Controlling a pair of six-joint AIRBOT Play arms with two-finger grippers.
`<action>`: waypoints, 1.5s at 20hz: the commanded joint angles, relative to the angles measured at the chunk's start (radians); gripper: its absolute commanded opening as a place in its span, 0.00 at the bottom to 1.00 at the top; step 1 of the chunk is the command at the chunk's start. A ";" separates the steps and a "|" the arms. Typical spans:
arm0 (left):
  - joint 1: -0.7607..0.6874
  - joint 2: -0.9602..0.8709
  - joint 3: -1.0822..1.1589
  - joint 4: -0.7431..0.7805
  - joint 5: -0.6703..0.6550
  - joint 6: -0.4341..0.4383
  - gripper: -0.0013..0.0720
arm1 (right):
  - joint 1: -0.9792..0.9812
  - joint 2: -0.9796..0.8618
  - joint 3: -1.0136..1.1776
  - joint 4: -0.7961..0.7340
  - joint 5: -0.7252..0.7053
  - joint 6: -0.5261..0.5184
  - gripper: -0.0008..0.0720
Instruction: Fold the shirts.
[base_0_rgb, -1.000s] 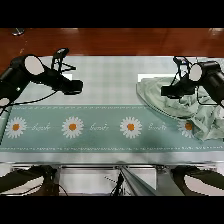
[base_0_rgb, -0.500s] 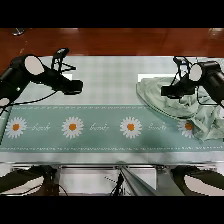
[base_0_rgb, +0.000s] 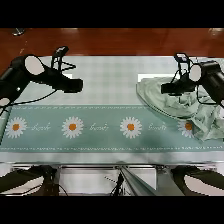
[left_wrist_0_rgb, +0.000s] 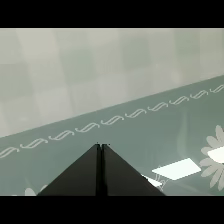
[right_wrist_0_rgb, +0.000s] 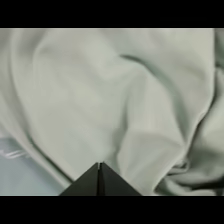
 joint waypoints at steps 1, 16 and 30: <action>0.001 -0.003 0.000 0.001 0.121 0.000 0.06 | -0.002 -0.003 0.000 -0.203 -0.069 0.076 0.77; 0.002 -0.121 -0.002 0.019 0.098 0.004 0.98 | -0.652 -0.132 -0.002 -0.156 -0.030 0.190 0.86; 0.002 -0.127 -0.002 0.019 0.074 0.003 0.98 | -0.642 -0.236 -0.002 0.362 -0.098 -0.197 0.79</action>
